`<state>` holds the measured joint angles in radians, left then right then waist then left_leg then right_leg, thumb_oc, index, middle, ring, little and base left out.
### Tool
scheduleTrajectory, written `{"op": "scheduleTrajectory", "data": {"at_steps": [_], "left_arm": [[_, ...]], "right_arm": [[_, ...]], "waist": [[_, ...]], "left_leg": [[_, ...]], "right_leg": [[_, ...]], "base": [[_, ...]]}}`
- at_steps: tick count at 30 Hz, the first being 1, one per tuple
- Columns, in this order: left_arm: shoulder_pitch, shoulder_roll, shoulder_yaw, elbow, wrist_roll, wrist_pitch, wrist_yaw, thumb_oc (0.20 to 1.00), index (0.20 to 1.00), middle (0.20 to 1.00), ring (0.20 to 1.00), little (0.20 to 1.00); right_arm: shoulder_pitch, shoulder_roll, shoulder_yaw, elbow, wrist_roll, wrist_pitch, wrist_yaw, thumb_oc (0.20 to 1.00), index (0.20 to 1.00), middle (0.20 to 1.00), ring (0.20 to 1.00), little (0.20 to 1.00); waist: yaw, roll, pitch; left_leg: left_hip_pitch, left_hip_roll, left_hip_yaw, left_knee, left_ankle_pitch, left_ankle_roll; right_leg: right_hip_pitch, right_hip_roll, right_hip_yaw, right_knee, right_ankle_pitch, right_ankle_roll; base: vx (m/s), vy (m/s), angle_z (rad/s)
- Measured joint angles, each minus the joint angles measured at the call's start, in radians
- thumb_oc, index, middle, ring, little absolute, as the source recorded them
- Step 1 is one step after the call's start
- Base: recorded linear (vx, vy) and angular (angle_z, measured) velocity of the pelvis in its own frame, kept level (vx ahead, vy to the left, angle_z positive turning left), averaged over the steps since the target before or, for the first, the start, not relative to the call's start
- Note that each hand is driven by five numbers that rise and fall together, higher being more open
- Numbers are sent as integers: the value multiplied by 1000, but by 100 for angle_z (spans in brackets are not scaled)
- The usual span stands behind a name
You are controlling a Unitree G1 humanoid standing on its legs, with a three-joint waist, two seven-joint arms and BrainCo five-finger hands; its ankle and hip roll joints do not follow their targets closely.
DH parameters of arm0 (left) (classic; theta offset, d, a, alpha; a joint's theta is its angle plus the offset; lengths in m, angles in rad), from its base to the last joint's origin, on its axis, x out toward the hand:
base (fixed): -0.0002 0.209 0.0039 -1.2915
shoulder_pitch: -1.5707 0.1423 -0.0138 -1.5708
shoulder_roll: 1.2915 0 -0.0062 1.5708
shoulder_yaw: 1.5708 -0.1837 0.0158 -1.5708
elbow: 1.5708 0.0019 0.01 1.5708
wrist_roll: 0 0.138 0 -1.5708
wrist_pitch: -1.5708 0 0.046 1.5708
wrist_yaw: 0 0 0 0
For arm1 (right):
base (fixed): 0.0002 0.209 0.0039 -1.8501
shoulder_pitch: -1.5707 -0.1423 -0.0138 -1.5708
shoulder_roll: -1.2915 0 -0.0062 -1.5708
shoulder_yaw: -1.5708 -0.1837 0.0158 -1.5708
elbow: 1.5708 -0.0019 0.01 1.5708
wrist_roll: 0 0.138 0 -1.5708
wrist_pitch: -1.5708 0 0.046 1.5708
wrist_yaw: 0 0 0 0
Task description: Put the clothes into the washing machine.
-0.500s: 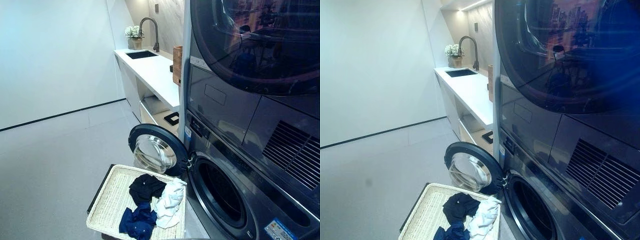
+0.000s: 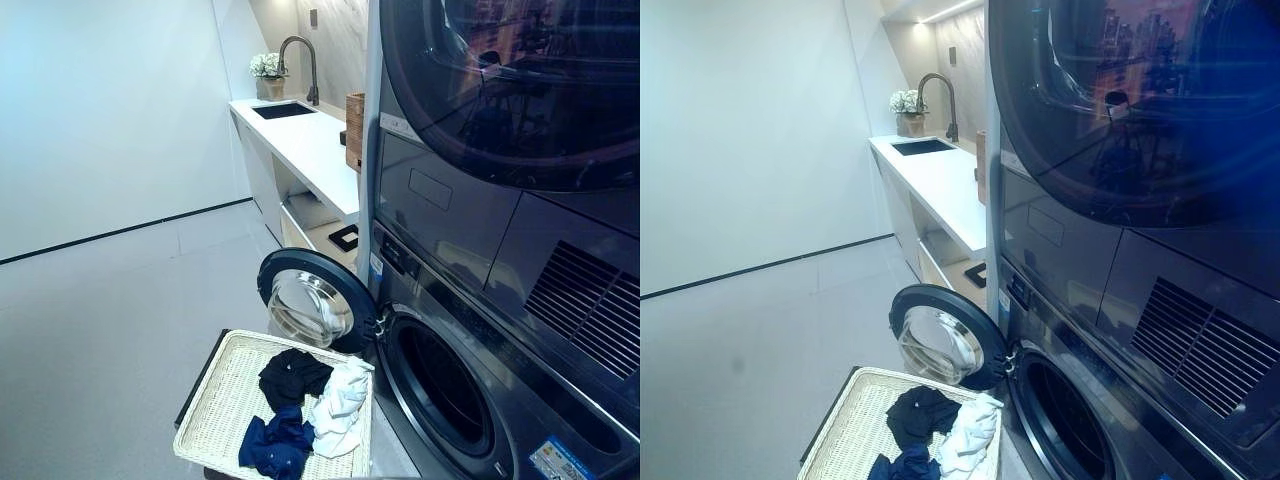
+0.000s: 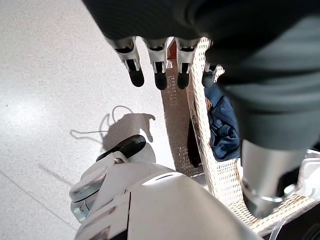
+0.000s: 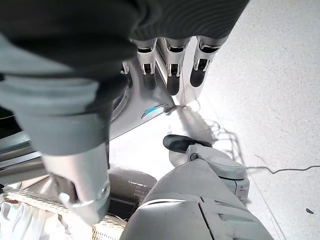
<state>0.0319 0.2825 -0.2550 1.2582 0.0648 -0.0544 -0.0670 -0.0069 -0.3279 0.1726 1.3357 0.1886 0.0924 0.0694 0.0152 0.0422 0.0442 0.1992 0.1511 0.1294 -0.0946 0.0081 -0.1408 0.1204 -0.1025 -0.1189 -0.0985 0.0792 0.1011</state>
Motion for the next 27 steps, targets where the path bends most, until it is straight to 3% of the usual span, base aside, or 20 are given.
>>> {"op": "scheduleTrajectory", "data": {"at_steps": [12, 20, 22, 24, 26, 27], "left_arm": [[0, 0, 0, 1, -1, -1, 2, 1000, 1000, 1000, 1000, 1000], [-42, 16, -8, -25, -95, -46, 78, 1000, 1000, 1000, 1000, 1000], [-144, 35, -45, -71, -177, -91, 132, 1000, 1000, 1000, 1000, 1000], [-289, 49, -43, -141, -227, -141, 202, 1000, 1000, 1000, 1000, 1000], [-423, 74, -38, -182, -257, -190, 261, 1000, 1000, 1000, 1000, 1000], [-454, 81, -37, -193, -261, -204, 286, 1000, 1000, 1000, 1000, 1000]], "right_arm": [[0, 0, 0, 0, 0, 0, 0, 1000, 1000, 1000, 1000, 1000], [-38, -19, 3, -33, 40, 0, 6, 1000, 1000, 1000, 1000, 1000], [-150, -39, 35, -65, 83, -14, -2, 1000, 1000, 1000, 1000, 1000], [-291, -53, 39, -90, 122, -43, -18, 1000, 1000, 1000, 1000, 1000], [-425, -59, 46, -101, 156, -60, -27, 1000, 1000, 1000, 1000, 1000], [-453, -59, 46, -109, 162, -71, -33, 1000, 1000, 1000, 1000, 1000]], "waist": [[0, 0, 3], [0, 1, 39], [0, 6, 114], [1, -1, 255], [2, -1, 383], [2, -2, 416]], "left_leg": [[-4, 0, 0, 0, 0, 0], [-63, 1, -3, 0, 11, 4], [-193, -9, -14, 20, 49, 1], [-326, -14, -32, 70, 74, 2], [-391, -14, -47, 66, 105, 2], [-392, -14, -50, 55, 112, 1]], "right_leg": [[-4, 0, 0, 0, -1, 0], [-66, -1, 2, 0, 9, -2], [-188, -6, 3, 6, 55, -1], [-306, -10, 5, 25, 98, -17], [-363, -7, 0, 16, 131, -29], [-365, -6, 0, 9, 136, -31]], "base": [[19, 3, 0], [-61, 2, -1], [-314, -40, 2], [-238, -21, 9], [-122, 12, 8], [-80, 4, 5]]}}
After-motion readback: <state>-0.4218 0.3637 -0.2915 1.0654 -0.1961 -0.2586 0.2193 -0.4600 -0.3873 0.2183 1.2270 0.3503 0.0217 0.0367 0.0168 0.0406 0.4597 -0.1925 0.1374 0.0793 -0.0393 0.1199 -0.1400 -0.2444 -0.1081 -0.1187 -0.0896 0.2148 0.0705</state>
